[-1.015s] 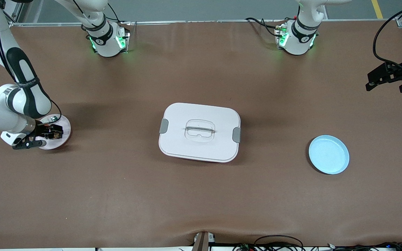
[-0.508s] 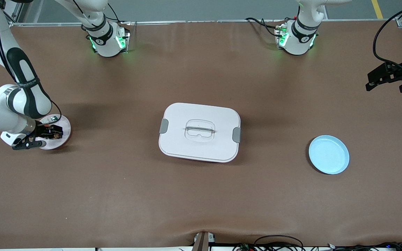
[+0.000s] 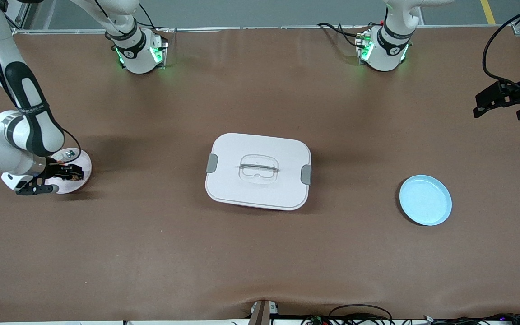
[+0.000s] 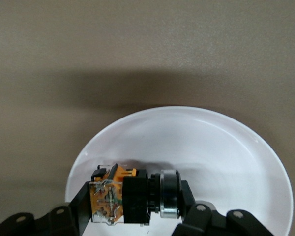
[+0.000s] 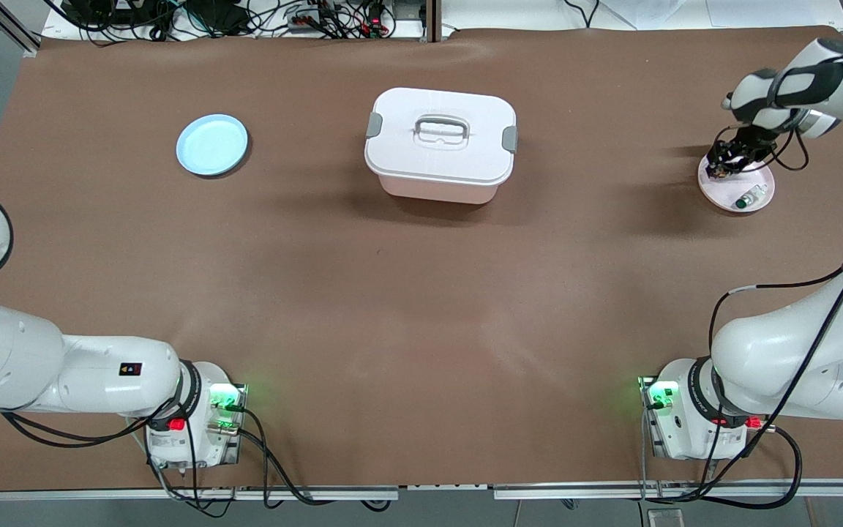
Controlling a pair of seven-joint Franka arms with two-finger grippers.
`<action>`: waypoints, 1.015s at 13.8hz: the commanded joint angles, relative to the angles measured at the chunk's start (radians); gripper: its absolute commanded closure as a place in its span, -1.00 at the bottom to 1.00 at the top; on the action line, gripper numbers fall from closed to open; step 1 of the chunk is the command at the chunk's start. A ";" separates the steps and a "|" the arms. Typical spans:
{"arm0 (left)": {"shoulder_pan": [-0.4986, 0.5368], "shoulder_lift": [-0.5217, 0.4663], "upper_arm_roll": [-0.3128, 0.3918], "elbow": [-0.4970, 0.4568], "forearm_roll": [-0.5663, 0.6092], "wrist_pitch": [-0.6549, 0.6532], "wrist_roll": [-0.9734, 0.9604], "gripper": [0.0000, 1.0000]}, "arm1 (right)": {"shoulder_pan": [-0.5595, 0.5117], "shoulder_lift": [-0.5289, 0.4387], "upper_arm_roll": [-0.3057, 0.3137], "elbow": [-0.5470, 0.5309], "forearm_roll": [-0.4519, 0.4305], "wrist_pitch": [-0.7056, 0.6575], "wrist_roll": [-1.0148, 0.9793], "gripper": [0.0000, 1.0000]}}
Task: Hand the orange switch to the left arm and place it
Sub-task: 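Lift the switch with the right gripper and carry it over the box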
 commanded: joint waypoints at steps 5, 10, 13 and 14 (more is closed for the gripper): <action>-0.002 0.002 0.000 0.042 -0.054 -0.019 0.012 -1.00 | 0.165 -0.132 0.005 0.272 0.035 -0.549 0.321 1.00; 0.027 0.000 0.014 0.050 -0.373 -0.017 0.012 -1.00 | 0.295 -0.172 0.005 0.327 0.272 -0.690 0.667 1.00; 0.027 0.037 0.015 0.049 -0.542 -0.013 0.007 -1.00 | 0.394 -0.169 0.005 0.375 0.381 -0.693 0.877 1.00; 0.029 0.054 0.015 0.049 -0.597 -0.008 0.006 -1.00 | 0.432 -0.167 0.005 0.392 0.420 -0.690 0.954 1.00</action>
